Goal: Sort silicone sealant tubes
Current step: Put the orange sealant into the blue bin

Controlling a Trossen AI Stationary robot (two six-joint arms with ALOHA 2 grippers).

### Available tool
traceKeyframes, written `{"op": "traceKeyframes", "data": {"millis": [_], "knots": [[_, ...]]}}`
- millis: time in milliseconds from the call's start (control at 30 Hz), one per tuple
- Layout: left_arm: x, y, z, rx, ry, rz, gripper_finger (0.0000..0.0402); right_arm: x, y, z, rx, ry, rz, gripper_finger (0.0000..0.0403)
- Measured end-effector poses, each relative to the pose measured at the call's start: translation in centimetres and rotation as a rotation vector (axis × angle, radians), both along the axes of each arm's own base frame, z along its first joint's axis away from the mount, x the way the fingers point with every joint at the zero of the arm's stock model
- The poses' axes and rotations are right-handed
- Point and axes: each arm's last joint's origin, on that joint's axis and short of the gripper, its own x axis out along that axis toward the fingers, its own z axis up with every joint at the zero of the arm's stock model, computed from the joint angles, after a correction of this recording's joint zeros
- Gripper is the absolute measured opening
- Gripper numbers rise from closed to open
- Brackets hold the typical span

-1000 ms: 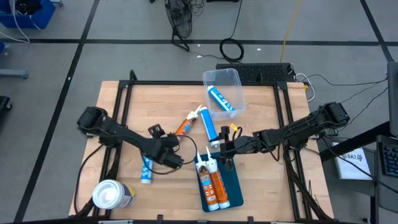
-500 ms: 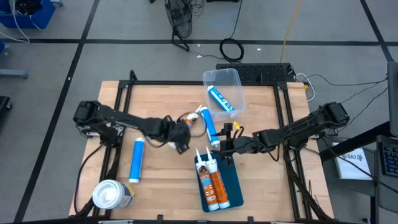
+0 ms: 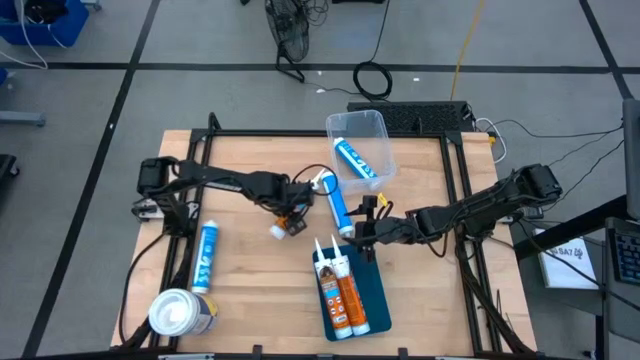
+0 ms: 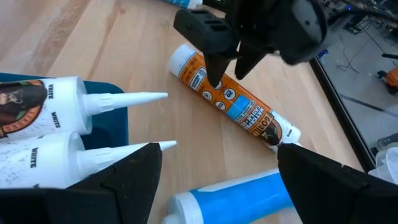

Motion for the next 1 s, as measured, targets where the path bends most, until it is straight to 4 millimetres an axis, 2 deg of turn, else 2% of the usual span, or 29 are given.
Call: {"op": "traceKeyframes", "data": {"millis": [467, 767, 1000], "knots": [[0.7, 0.2, -2.9, -0.014, 0.089, 0.044, 0.0256, 0.1, -0.2, 0.0, -0.009, 0.002, 0.002, 0.0297], [0.1, -0.4, -2.7, 0.04, 0.14, -0.008, 0.0254, 0.1, -0.2, 0.0, -0.002, -0.004, -0.001, 0.0297], [-0.5, -1.7, -1.6, 0.1, 0.15, -0.049, 0.02, 0.1, -0.2, 0.1, -0.001, -0.006, -0.001, 0.0297]]}}
